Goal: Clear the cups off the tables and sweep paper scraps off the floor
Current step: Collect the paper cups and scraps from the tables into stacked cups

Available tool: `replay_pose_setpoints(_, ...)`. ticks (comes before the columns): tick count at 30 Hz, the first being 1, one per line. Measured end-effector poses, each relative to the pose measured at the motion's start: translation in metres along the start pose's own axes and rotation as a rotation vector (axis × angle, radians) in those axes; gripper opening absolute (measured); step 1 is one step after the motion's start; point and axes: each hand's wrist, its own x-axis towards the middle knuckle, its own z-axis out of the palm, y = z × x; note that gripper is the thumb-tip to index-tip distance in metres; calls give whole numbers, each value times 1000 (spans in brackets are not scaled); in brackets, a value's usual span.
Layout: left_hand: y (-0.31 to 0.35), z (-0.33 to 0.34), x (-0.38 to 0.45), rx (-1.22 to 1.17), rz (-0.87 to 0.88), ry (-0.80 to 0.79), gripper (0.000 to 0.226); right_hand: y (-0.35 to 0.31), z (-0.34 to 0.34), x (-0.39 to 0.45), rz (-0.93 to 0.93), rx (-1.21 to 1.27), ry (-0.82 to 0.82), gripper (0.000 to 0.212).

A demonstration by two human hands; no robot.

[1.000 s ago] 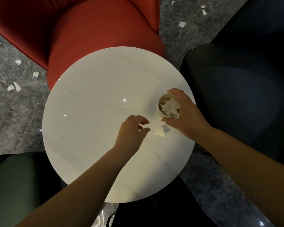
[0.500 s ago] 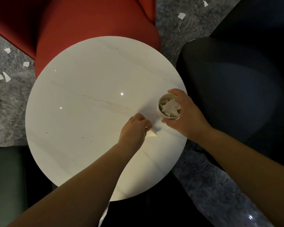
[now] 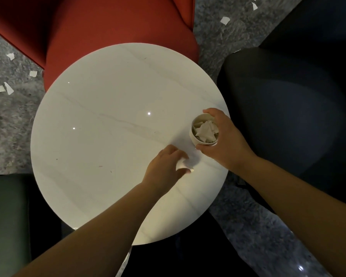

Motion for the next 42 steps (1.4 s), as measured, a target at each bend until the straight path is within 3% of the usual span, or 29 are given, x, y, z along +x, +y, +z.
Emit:
replay_pose_setpoints(2,2,5,-3,64,34,-83,35,0,1,0,-7,-15,3,89)
replay_pose_setpoints(5,3,11,-2,25,1,-22,20,0,2,1,-10,-5,8,89)
replay_pose_setpoints(9,-3,6,2,-33,-76,35,18,-3,3,1,-9,-3,-3,88)
replay_pose_setpoints(13,-3,-22,2,-220,-213,318,10,-10,5,1,10,23,-27,87)
replay_pose_setpoints(16,13,-48,5,-346,-192,558,9,-18,10,1,12,25,-50,85)
replay_pose_setpoints(19,34,-73,6,-400,-118,696,10,-29,15,2,-20,-2,-58,82)
replay_pose_setpoints(21,46,-83,5,-407,-76,683,11,-36,18,4,-47,-25,-57,80)
replay_pose_setpoints(26,51,-95,2,-440,-140,463,12,-51,28,7,-85,-28,-76,74)
replay_pose_setpoints(30,26,-109,-13,-394,-211,540,16,-64,32,9,-116,-72,-95,82)
replay_pose_setpoints(35,-24,-128,-53,-280,-344,565,17,-89,37,10,-118,-24,-138,80)
replay_pose_setpoints(42,-90,-139,-130,-108,-665,353,35,-140,62,13,-224,-104,-232,81)
